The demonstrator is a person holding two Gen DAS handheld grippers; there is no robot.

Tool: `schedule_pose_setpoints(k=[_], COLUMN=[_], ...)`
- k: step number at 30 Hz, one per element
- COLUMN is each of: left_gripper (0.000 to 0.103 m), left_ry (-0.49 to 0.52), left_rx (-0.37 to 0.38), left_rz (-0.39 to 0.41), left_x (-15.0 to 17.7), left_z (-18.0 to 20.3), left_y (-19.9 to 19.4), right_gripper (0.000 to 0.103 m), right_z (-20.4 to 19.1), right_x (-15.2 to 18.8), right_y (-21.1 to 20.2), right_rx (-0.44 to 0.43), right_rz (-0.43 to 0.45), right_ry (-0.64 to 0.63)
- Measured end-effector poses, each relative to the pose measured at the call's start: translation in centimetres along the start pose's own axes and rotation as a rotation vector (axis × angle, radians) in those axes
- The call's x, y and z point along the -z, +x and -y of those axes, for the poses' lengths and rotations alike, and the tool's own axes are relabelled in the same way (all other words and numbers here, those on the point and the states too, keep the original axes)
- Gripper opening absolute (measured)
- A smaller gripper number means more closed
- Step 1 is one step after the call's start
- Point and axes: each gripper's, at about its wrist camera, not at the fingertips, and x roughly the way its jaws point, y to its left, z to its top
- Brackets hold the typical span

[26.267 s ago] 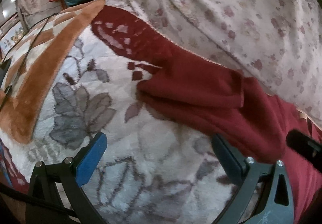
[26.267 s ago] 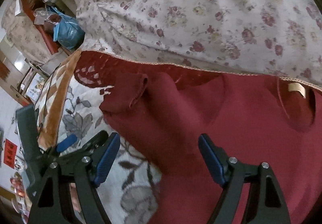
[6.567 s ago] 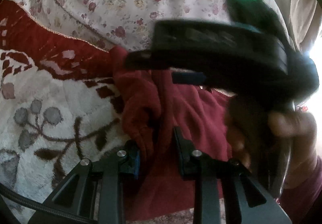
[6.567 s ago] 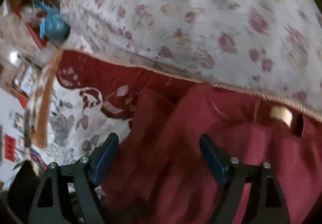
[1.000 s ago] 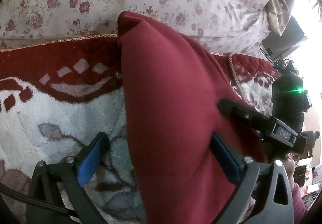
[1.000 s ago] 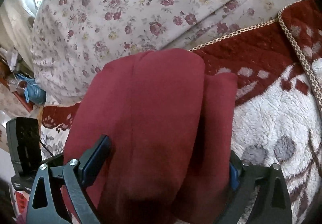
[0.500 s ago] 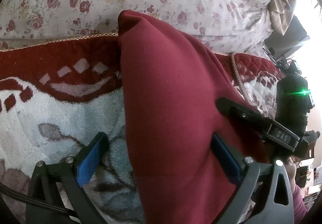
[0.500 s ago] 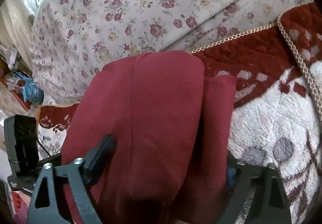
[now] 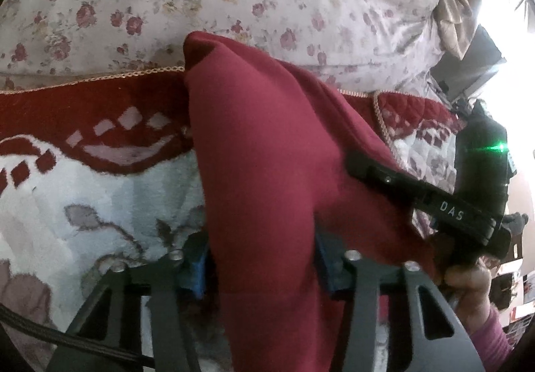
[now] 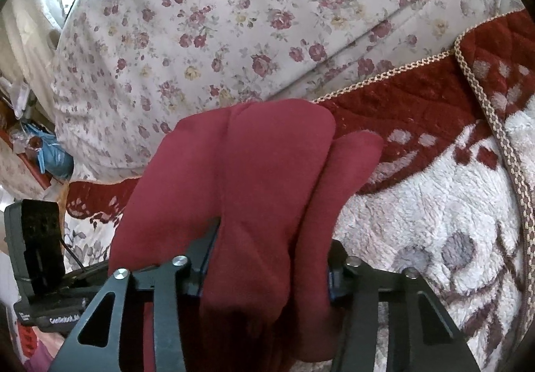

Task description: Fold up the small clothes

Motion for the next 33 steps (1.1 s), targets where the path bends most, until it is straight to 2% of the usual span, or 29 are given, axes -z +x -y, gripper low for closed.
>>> schedule_pose_setpoints(k=[4,10,18,25,27,31,33], left_gripper=[0.041,0.039,0.04,0.04,0.043,0.061,0.064], left_ry=[0.012,0.023,0.039,-0.012,-0.027,-0.059,-0.038], left_rx=[-0.015,-0.023,-0.086,-0.118,-0.125,-0.169,-0.201], left_rz=[0.014,0.034,0.072,0.074,0.074,0.064,0.104], left_x=[0.6,2.5,8.9,14.3,15.2,16.1,16.1], left_z=[0.7,1.0,0.5,-0.9,-1.4,-2.2,-2.1], left_y=[-1.6,-5.8,-13.1,-14.5,-14.3,-14.2,-15.4], right_gripper=[0.045,0.045,0.045,0.045,0.045,0.061,0.067], right_z=[-1.2,-3.2,-8.9,-11.4,-11.4,-10.9,-10.5], right_x=[-0.1,1.5,6.2,11.0,11.6,12.4,12.7], right_y=[-0.8,-2.1,-4.5,-5.6,-5.7,-5.8,-6.6], right_rx=[-0.012,-0.062,-0.123,-0.137,-0.133,-0.065,-0.036], right_rz=[0.018,-0.013,-0.086,-0.124,-0.123,-0.123,-0.108], right_ry=[-0.022,-0.017,-0.112,-0.14,-0.128,-0.117,-0.111])
